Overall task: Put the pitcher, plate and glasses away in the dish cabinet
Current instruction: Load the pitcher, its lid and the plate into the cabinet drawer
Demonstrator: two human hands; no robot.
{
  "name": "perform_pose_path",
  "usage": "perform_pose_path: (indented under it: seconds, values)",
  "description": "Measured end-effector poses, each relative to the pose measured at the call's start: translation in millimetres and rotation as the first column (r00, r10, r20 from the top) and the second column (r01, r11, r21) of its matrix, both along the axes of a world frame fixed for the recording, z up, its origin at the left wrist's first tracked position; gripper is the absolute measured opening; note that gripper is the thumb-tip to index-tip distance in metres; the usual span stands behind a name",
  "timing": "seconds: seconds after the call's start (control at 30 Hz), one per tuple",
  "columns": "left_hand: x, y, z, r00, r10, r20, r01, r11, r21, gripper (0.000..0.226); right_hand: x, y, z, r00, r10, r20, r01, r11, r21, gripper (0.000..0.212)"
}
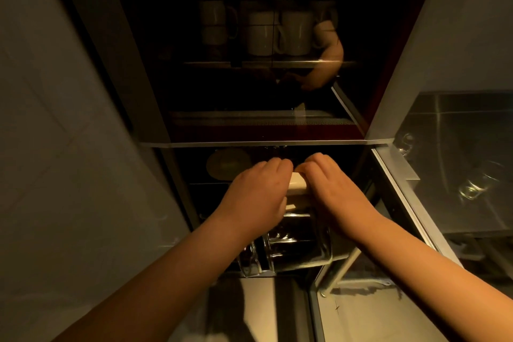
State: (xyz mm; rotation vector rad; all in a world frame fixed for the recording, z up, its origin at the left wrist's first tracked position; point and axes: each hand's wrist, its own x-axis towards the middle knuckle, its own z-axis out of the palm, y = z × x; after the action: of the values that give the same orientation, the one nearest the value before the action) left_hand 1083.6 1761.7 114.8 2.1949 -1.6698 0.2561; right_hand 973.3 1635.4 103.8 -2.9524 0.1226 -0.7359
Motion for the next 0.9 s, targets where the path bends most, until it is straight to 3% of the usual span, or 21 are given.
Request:
perform_pose_path:
  seconds: [0.13,0.33,0.43,0.53,0.77,0.83,0.9]
  values:
    - [-2,-3,-4,1.000,0.005,-0.015,-0.004,0.999,0.043,0.028,3,2,-2,1.000,0.000,-0.012,0.000,0.999,-0.045,0.046]
    - [-4,2,-16,0.996,0.039,-0.078,-0.039,0.999,-0.006,0.032,-4,-2,-16,0.979,-0.202,0.035,0.180,0.928,0.325,0.035]
    - [-7,3,-19,0.996,0.051,-0.077,-0.052,0.999,-0.011,0.033,-2,3,-23,0.978,-0.209,0.004,0.190,0.899,0.395,0.031]
    - [-12,4,-20,0.994,0.063,-0.086,-0.064,0.998,-0.011,0.033,-4,6,-24,0.985,-0.175,0.007,0.161,0.918,0.363,0.031]
    - [-28,2,-23,0.992,0.092,-0.092,-0.088,0.995,0.042,0.027,-4,13,-28,0.994,-0.095,-0.060,0.100,0.991,0.085,0.043]
    - [-28,2,-23,0.989,0.098,-0.107,-0.093,0.994,0.054,0.028,-4,11,-29,0.995,-0.083,-0.048,0.088,0.991,0.104,0.039]
    - [-27,3,-23,0.987,0.109,-0.121,-0.104,0.994,0.046,0.027,-5,11,-33,0.992,-0.125,-0.018,0.125,0.955,0.269,0.036]
